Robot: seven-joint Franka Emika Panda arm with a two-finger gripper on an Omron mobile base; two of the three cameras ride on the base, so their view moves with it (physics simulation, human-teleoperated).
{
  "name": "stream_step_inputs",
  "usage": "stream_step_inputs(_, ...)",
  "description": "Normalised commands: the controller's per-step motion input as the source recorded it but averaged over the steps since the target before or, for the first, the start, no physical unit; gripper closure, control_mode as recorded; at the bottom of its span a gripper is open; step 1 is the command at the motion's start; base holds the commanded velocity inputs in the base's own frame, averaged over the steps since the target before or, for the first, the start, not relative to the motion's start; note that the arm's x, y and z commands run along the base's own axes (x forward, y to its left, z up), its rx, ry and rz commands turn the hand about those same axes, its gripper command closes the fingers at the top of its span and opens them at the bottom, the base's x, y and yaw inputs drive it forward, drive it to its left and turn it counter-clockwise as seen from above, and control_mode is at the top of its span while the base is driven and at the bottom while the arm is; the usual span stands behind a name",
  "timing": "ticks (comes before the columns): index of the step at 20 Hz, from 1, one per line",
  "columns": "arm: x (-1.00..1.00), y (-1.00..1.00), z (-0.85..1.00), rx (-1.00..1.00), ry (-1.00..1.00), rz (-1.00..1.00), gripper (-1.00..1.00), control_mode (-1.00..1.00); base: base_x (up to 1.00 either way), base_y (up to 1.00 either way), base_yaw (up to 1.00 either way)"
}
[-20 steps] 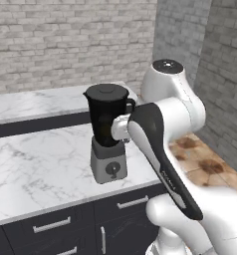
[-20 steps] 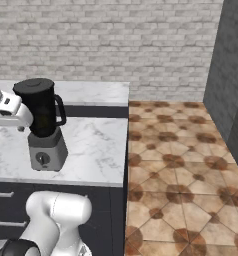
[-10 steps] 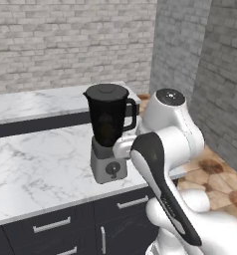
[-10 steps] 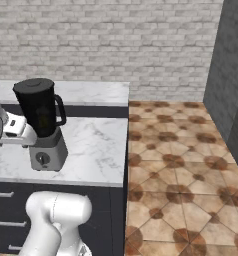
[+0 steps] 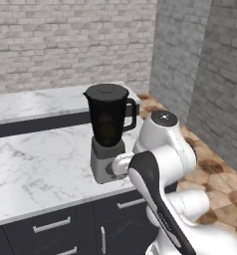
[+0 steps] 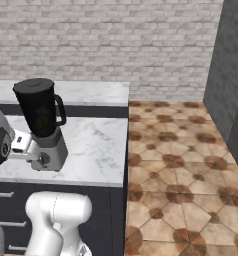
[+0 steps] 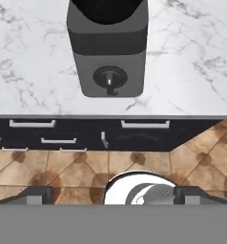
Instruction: Grab the lemon and garlic from the fridge, place them in the blender, close the lid, and turn on the blender to create a marinade.
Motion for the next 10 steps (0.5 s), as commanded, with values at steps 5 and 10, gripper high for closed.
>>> stream_step_inputs(5,0.16,0.16,-0.64,0.0,0.03,0.02,-1.0,-1.0,0.0,0.0,0.0)
stream_step_inputs(10,0.31,0.22,-0.62,0.0,0.01,0.01,1.0,-1.0,0.0,0.0,0.0)
